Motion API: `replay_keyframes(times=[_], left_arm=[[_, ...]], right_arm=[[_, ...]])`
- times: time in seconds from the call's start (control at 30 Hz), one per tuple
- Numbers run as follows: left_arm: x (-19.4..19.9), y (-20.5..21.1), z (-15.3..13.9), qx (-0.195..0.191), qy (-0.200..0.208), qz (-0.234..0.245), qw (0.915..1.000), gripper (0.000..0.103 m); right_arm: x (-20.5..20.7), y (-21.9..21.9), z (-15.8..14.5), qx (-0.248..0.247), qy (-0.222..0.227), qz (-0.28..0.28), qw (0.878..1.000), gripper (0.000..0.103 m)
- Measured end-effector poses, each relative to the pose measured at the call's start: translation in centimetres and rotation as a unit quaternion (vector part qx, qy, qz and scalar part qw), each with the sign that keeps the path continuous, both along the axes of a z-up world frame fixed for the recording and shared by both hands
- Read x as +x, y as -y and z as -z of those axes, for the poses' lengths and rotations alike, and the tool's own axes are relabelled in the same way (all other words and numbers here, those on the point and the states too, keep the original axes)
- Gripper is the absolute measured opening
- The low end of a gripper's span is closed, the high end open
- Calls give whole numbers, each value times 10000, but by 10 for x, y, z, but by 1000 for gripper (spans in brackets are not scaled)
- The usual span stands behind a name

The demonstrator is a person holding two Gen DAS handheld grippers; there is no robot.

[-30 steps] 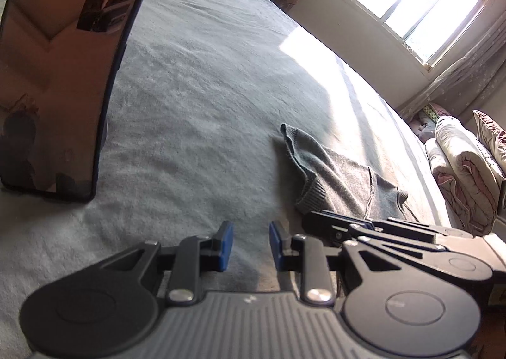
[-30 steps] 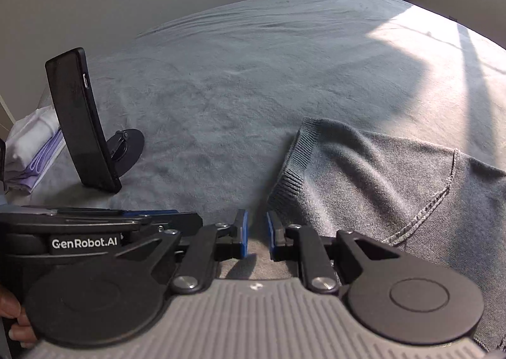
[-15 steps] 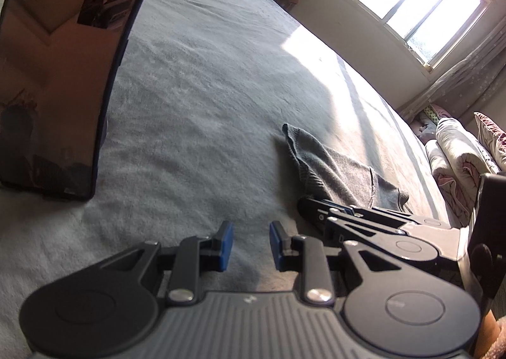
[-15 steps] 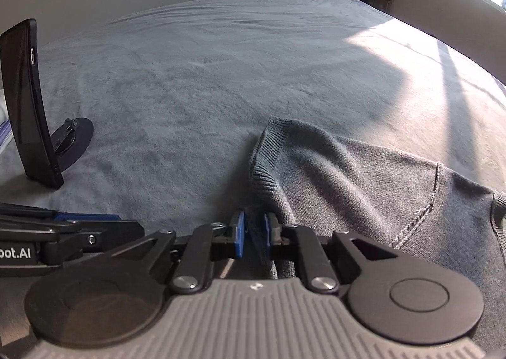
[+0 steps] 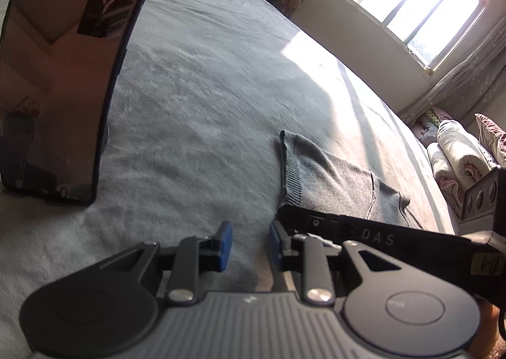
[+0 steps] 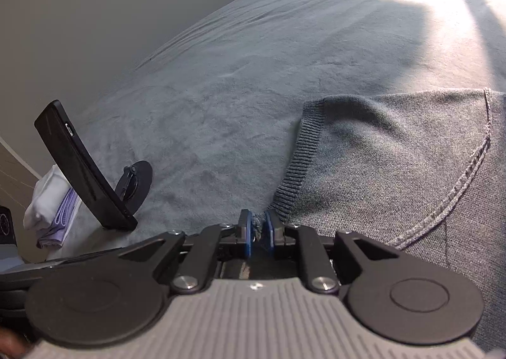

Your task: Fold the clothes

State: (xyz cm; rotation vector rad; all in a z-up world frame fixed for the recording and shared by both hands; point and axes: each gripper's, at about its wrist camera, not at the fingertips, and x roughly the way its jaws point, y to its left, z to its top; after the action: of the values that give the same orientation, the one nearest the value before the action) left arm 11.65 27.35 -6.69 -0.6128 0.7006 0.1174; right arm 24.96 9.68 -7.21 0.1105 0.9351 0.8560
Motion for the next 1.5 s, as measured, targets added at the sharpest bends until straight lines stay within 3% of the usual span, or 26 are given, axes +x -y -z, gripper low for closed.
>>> replay_keyframes(times=[0.07,0.17,0.27,0.37,0.4,0.53,0.63,0.7,0.83,0.97,1.13,1.5], left_arm=[[2,1,-2,-77,67,7,9999,26],[4,9,-9,41,377,101,9992,26],[4,22,-14,93,953,362,9947,26],[4,30,-6,-208,1648,918,9818,26],[6,30,-1,-367,1677,1025,9798,26],[13,25,19,-565,1398,1121,9822,26],[21,21,33,-770,905,1138,9864,23],[22,16,37,-991,805,1090,9858,21],[23,11,40,-1226,697,1078,9841,21],[22,17,37,-1087,662,1102,9857,21],[15,20,25,-1094,588,1004,9872,24],[-5,38,-1,-1220,996,1120,9811,25]], right_arm=[[0,14,-6,109,29,109,9999,47],[3,40,-18,128,144,323,9993,48],[10,63,-31,-258,625,671,9954,48],[19,76,-35,-697,1052,1013,9868,48],[22,76,-32,-768,1091,1045,9855,48],[34,53,-15,-1031,1234,996,9819,48],[45,26,2,-1309,1371,831,9783,48],[56,7,9,-1500,1585,738,9731,48],[88,-15,8,-1435,1554,918,9731,48],[98,-25,2,-1480,1568,1124,9700,47],[75,14,-18,-1276,1511,1370,9706,46],[-11,155,-29,-1683,1080,2356,9511,47]])
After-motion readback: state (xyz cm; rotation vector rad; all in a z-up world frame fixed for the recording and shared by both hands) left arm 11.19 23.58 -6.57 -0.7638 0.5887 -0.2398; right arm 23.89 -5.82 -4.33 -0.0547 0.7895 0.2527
